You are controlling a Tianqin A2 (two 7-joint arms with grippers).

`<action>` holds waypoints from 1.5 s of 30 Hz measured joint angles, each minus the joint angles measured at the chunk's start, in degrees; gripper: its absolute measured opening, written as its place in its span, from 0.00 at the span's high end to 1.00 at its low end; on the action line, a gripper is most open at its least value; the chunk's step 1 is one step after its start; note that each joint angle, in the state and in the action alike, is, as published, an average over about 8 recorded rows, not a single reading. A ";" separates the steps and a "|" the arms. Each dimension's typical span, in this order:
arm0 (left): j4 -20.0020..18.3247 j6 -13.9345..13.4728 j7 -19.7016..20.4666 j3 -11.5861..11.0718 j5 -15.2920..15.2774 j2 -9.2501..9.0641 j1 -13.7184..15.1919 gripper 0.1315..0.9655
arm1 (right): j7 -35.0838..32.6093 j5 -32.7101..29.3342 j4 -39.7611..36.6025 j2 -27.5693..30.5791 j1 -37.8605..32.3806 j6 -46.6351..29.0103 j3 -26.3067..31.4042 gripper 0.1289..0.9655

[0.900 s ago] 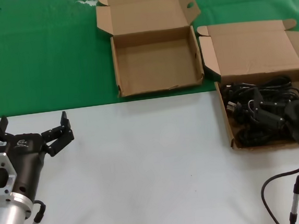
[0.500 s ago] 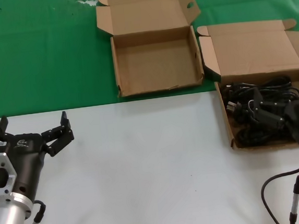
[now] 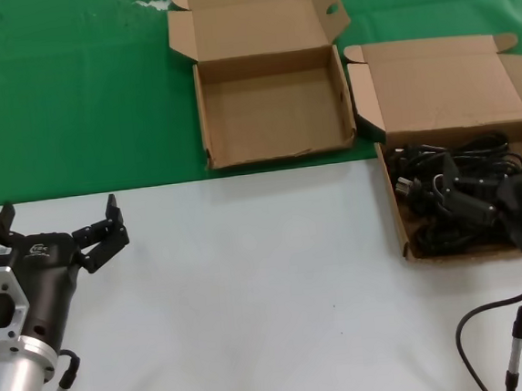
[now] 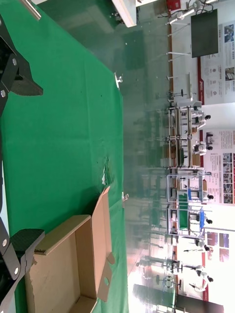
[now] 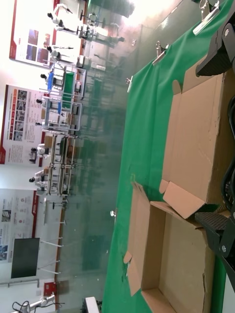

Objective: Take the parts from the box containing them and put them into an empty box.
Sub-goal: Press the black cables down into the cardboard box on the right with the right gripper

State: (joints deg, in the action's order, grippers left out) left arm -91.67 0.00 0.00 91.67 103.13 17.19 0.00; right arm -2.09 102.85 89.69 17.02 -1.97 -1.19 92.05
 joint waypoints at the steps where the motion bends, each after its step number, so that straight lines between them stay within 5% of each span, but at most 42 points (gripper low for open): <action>1: 0.00 0.00 0.00 0.00 0.00 0.00 0.00 0.00 | 0.00 0.00 0.00 0.00 0.00 0.00 0.00 0.00; 17: 0.00 0.00 0.00 0.00 0.00 0.00 0.00 0.15 | 0.76 0.63 -0.16 2.06 -0.27 0.70 1.95 0.00; 29: 0.00 0.00 0.00 0.00 0.00 0.00 0.00 0.47 | 4.20 0.37 -0.55 15.59 -2.71 -3.17 9.64 0.00; 45: 0.00 0.00 0.00 0.00 -0.01 0.00 0.00 0.84 | 4.24 -6.16 -6.53 30.57 -12.99 -22.86 14.07 0.00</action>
State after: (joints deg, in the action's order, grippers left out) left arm -91.67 0.00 0.00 91.68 103.13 17.19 0.00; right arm 2.15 96.69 83.17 47.59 -14.96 -24.05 106.12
